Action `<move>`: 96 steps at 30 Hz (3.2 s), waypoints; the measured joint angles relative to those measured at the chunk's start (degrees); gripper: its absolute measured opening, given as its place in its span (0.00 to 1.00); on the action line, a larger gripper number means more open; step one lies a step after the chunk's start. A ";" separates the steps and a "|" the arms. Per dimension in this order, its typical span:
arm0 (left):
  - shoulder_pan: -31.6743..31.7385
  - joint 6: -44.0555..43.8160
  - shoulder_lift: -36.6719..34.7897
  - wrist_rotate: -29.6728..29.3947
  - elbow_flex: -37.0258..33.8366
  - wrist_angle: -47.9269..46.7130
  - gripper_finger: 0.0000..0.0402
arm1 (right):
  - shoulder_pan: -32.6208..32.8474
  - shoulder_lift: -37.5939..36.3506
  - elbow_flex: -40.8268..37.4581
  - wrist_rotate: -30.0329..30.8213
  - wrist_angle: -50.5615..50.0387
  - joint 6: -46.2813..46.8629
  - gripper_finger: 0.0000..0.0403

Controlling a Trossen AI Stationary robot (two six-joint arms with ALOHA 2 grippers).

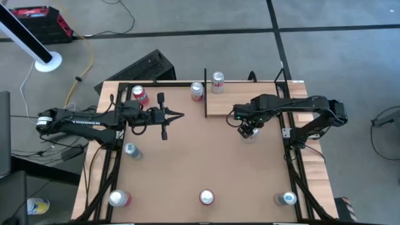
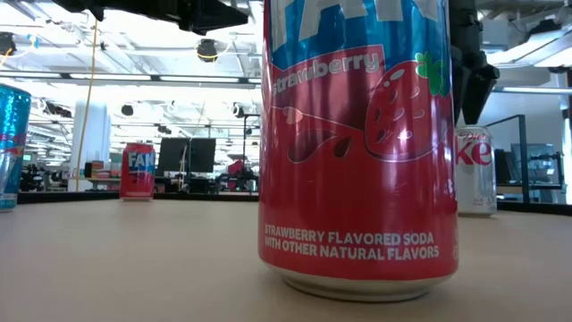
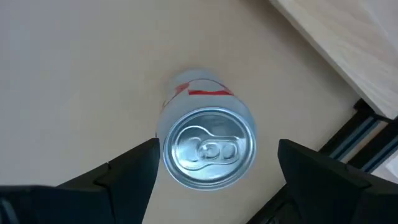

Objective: Place canned beverage on shelf
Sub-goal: Put the red-silver soda can on the shelf

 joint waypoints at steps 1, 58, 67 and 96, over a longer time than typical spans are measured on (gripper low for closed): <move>0.01 0.00 0.00 0.00 0.00 0.03 0.00 | 0.00 -0.14 0.00 0.04 0.49 0.08 0.87; 0.08 0.11 0.00 -0.07 0.00 -0.28 0.00 | 2.18 -10.22 -6.99 2.97 8.67 7.53 0.84; 0.08 0.06 0.00 -0.07 0.00 -0.59 0.00 | 1.80 -8.45 -9.27 2.99 8.68 7.26 0.84; 0.08 0.00 0.00 -0.04 0.00 -0.72 0.00 | -1.27 -4.92 -13.73 2.89 17.99 -5.12 0.84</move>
